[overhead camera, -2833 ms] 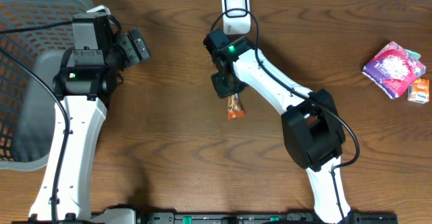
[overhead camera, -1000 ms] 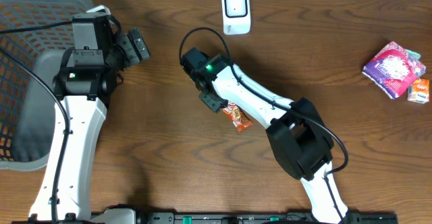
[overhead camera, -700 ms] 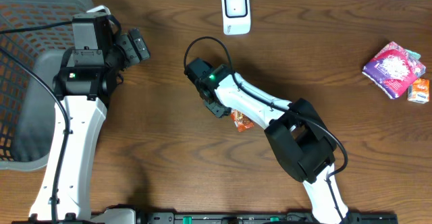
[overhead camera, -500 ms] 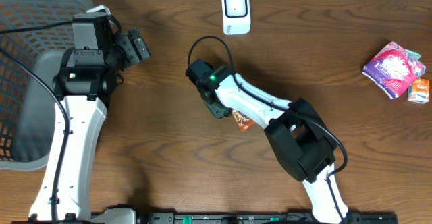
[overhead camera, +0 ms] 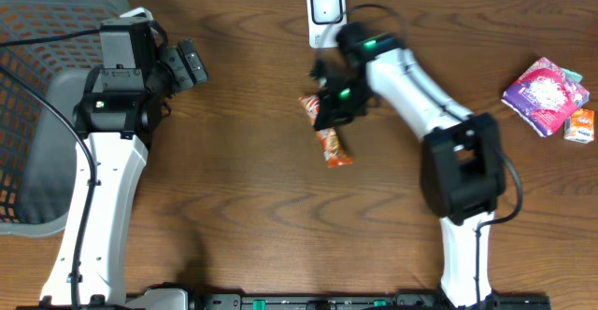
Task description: Scan the item barcode
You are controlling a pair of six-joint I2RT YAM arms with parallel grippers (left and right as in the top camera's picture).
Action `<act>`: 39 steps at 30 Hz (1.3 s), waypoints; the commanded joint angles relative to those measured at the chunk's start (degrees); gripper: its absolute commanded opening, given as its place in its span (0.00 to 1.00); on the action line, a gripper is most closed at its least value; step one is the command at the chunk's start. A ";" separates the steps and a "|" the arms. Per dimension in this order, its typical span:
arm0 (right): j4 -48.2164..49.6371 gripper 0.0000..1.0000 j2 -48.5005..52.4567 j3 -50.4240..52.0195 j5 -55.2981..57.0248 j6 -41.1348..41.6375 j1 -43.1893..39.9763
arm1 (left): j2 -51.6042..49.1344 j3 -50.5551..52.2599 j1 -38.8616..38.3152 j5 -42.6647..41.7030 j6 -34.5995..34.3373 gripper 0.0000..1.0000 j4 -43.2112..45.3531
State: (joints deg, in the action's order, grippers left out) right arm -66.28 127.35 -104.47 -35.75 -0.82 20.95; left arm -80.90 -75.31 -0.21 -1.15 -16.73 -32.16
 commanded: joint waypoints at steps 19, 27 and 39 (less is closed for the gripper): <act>-5.01 0.01 0.55 9.66 -53.44 -15.89 -11.67 | -0.28 -0.68 0.02 0.28 -0.09 0.98 0.02; -4.81 0.01 0.55 9.66 -53.11 -16.00 -11.41 | -0.28 -0.68 0.02 0.28 -0.09 0.98 0.02; 7.69 0.01 0.52 6.23 -46.58 -4.22 -7.61 | -0.28 -0.68 0.02 0.28 -0.09 0.98 0.02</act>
State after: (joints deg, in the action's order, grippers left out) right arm -61.52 127.37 -95.33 -85.47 -12.53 11.94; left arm -80.90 -75.31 -0.21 -1.15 -16.73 -32.16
